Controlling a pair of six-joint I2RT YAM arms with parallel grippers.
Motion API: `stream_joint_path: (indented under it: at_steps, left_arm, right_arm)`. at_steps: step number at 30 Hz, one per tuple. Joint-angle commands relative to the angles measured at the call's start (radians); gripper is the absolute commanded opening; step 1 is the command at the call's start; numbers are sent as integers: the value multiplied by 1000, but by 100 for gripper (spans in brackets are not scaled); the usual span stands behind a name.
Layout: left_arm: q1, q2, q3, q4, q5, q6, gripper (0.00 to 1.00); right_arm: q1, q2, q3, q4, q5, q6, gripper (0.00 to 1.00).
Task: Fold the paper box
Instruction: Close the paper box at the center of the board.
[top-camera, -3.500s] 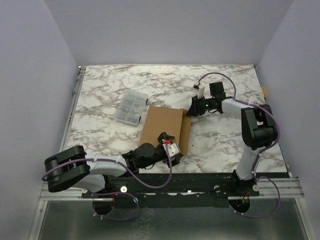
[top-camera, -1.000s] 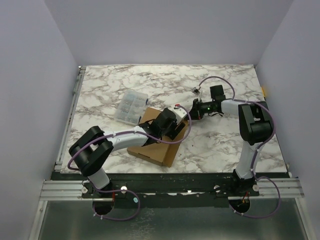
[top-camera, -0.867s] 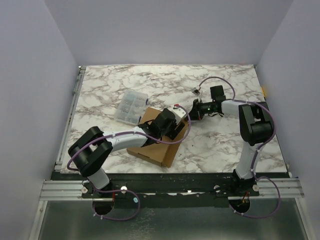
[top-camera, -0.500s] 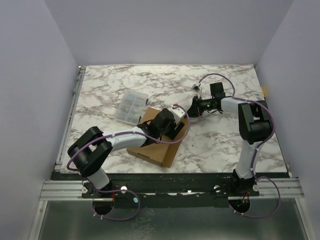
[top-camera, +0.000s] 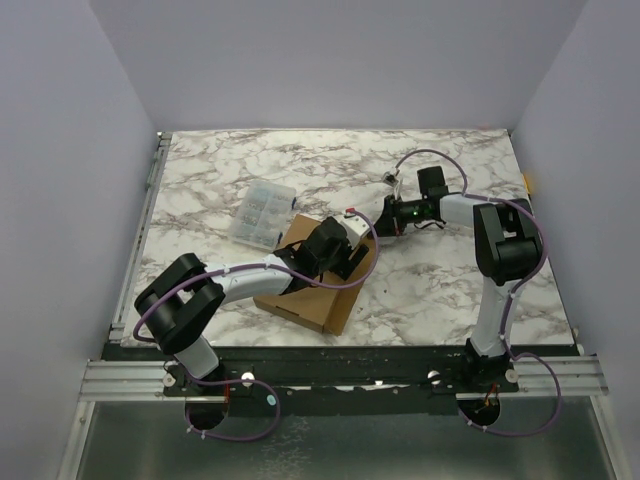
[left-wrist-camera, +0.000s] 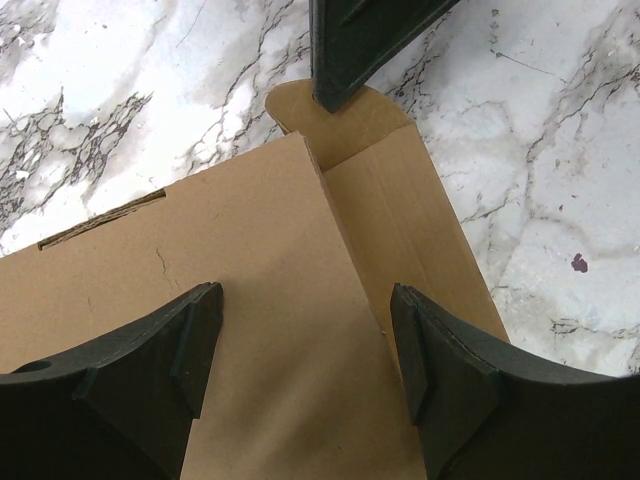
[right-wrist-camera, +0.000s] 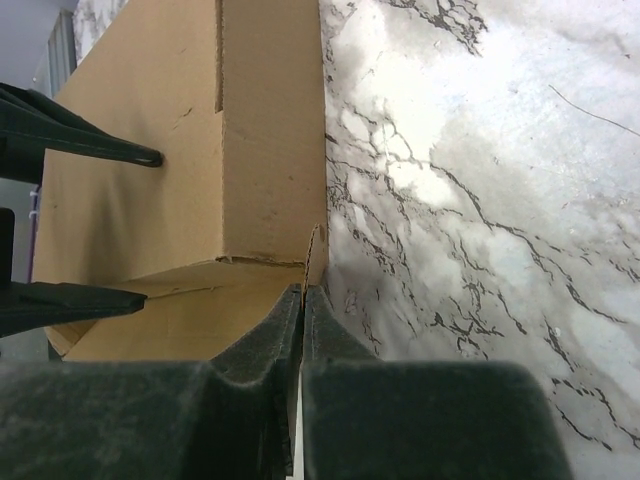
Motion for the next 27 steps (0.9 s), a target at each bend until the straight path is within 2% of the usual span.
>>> stream_joint_path:
  at_steps: [1, 27]
  left_arm:
    - [2, 10, -32, -59, 62, -33, 74]
    - [18, 43, -23, -79, 26, -116, 72]
  right_arm:
    - [8, -35, -26, -6, -21, -38, 1]
    - [42, -181, -136, -37, 138, -157, 0]
